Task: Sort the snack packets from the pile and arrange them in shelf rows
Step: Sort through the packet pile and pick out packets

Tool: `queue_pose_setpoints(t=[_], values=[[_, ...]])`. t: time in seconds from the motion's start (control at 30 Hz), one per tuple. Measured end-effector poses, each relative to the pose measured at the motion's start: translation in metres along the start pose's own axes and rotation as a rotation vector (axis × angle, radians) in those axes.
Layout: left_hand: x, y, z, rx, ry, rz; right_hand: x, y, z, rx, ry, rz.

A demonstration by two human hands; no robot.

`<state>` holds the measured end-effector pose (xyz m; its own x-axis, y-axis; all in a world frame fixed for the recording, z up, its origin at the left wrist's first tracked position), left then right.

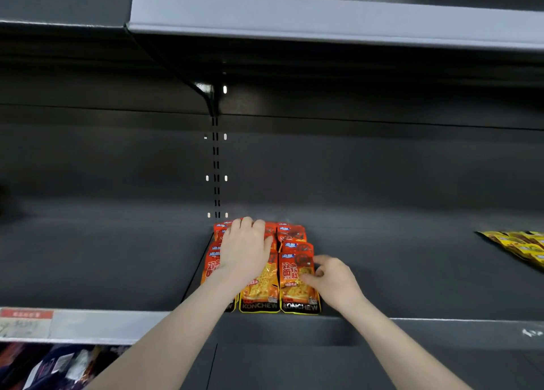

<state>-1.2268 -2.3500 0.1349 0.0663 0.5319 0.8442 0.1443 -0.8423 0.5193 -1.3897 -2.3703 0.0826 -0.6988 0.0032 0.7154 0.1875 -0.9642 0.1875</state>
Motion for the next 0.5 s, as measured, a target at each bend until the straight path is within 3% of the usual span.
queue_pose_setpoints(t=[0.5], values=[[0.009,-0.009,-0.01,-0.05,-0.111,-0.039,0.004,-0.028,0.014,0.085,-0.198,-0.121]])
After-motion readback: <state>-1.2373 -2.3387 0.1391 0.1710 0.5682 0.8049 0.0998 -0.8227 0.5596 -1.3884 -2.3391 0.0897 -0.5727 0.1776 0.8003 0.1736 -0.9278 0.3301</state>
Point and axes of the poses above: each hand's wrist, its own y-axis towards the middle knuckle, its own x-axis out of the back of the hand, z = x × y, the point moved 8 cm from there along y, towards the middle knuckle, and after that the axes turned 3 degrees about -z, right-handed, at the moved point
